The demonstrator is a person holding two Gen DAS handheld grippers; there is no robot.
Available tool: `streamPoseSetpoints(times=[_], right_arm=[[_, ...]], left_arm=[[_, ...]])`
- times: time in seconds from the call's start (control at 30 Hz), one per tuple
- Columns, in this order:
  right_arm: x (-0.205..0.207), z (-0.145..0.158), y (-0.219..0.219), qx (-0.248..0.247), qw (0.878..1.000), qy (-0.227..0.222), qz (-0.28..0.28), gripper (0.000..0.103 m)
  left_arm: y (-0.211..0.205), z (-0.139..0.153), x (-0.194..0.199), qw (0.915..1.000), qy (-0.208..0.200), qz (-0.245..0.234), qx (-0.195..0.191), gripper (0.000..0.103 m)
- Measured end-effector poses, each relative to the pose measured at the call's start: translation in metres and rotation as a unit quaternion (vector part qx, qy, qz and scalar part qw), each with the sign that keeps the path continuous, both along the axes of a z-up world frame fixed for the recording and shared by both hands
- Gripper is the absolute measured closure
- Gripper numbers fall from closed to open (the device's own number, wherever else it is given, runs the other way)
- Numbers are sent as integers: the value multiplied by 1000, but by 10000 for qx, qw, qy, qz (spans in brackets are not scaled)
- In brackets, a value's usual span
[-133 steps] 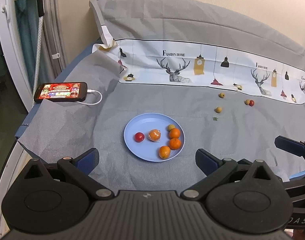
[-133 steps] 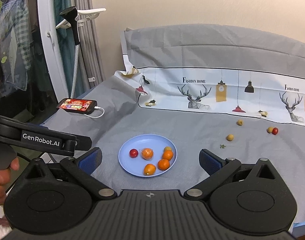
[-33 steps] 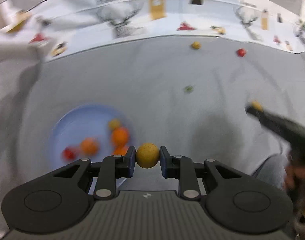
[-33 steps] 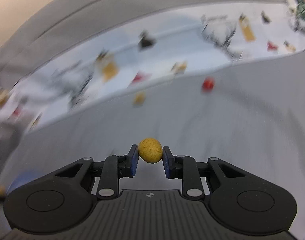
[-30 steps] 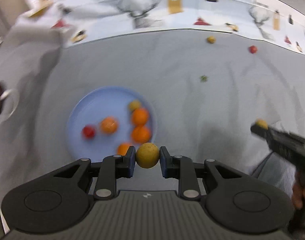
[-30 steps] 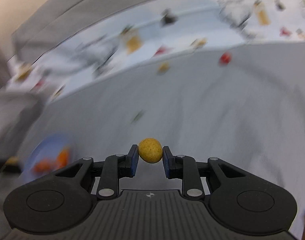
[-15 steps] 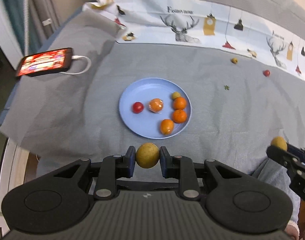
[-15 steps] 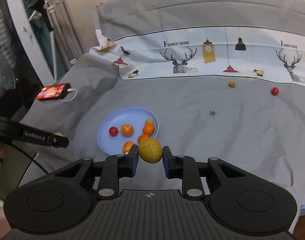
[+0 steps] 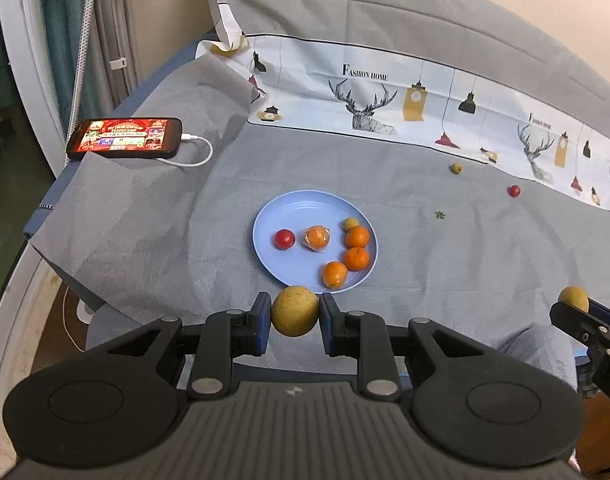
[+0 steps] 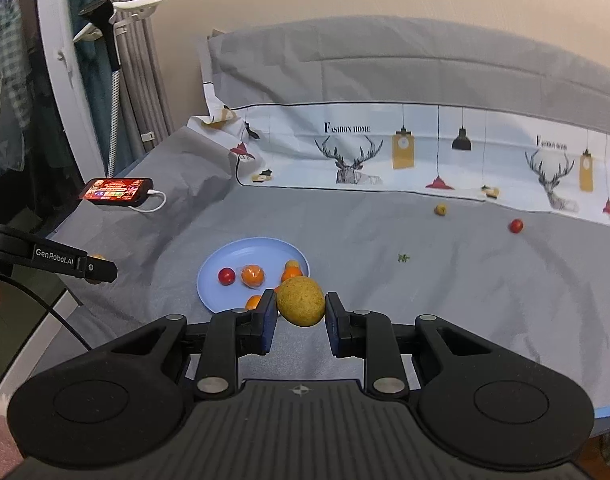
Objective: Organize fruits
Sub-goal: 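Carry both yellow fruits to the blue plate and open both tools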
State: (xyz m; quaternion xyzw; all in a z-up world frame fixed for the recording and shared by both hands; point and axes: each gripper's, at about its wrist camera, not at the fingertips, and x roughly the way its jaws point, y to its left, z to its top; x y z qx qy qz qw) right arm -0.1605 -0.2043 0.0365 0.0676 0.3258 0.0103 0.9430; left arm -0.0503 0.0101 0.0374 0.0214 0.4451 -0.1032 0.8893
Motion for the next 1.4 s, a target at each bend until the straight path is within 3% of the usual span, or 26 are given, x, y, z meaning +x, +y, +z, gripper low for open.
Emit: streamPoseSetpoints(times=[0.47,0.8,1.13,1.4], right_arm=[[-5,11,29,-315,9993,-69,190,76],[9,7,36,-435,9986,120,280,76],[49,-6,46,-622,9963,368,465,76],[107,-31,58,-499,9952,504,677,76]], left_arm=[[25,2,-10,9996,-105,115,-251,75],[32,-3,1,9994,-51,141,-301,75],[36,-11,41,9993,39,175,-323,75],[19,-26,94,9998,155,19,-146,75]])
